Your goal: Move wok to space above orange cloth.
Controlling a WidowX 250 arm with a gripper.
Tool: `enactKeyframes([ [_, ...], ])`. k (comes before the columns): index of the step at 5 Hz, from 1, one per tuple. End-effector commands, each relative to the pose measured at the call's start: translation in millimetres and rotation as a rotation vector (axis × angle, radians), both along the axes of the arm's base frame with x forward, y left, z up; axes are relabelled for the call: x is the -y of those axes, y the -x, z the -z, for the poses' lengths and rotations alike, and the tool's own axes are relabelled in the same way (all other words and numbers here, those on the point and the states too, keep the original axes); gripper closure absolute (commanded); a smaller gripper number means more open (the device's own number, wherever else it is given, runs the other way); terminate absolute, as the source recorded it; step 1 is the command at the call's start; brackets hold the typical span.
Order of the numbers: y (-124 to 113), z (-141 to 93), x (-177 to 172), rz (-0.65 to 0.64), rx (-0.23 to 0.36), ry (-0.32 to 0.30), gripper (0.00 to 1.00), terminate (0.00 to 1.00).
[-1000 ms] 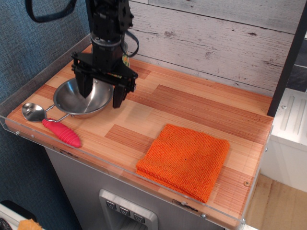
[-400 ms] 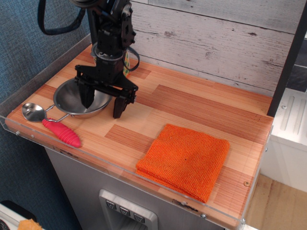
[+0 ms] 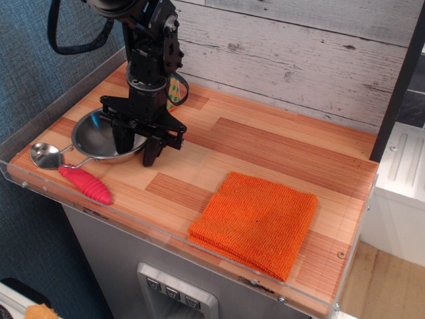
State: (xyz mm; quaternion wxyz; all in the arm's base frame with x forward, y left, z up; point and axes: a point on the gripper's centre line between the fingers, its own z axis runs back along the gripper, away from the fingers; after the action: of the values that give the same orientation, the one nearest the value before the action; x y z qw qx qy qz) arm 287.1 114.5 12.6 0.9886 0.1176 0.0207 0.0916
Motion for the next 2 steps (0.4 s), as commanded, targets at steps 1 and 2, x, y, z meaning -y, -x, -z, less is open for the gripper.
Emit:
enactKeyframes([
  [1, -2.8, -30.6, 2.2, 0.052, 0.068, -0.043, 1.00, 0.00],
  [2, -0.6, -41.4, 5.9, 0.076, 0.065, -0.071, 1.00, 0.00],
])
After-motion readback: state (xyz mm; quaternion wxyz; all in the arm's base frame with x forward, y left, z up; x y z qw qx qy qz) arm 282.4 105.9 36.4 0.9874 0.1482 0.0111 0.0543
